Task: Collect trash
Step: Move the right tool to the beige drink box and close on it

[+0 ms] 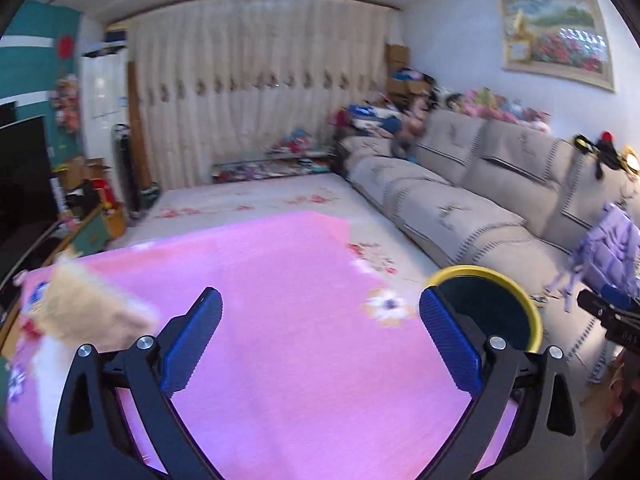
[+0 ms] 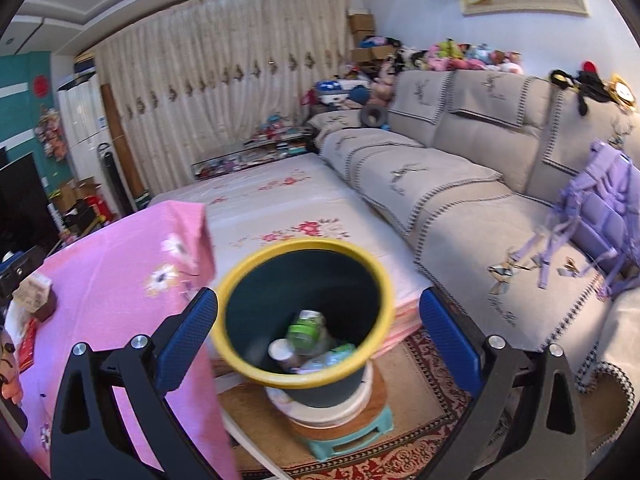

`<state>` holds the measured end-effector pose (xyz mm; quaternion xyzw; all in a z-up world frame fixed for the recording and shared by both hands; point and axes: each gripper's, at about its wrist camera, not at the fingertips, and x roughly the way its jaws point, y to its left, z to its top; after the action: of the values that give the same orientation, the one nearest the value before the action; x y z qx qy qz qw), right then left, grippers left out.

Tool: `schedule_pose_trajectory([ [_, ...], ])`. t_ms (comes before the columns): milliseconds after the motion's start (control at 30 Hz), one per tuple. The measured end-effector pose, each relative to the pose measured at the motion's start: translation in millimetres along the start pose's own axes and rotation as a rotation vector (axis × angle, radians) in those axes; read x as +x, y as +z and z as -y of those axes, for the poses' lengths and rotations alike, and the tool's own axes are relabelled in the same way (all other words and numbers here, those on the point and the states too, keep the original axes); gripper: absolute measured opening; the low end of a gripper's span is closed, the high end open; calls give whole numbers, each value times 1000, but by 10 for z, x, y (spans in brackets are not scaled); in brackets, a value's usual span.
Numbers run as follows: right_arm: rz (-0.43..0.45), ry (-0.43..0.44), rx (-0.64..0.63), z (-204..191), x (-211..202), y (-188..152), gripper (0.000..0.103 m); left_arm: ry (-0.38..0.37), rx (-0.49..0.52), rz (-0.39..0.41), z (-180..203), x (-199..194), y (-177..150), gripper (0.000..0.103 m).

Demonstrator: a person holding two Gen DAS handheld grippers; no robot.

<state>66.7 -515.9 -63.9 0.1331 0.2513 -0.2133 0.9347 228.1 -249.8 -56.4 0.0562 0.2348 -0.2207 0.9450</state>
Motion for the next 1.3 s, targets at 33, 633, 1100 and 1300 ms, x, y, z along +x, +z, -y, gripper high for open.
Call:
schedule_pose_trajectory([
  [33,-4,25,-17,-126,23,7,96,41,-15,7,-173,-129,-66,98],
  [633,-30,485,-341,-2590,-5,117,96,504,-267,74,-2343,-1333,-1178,98],
  [1100,34,646,-718,-4028,149,-298,96,559,-296,100,-2562,-1457,-1196,98],
  [1300,90,605,-827,-4377,240,-397,96,561,-280,107,-2459,-1448,-1131,98],
])
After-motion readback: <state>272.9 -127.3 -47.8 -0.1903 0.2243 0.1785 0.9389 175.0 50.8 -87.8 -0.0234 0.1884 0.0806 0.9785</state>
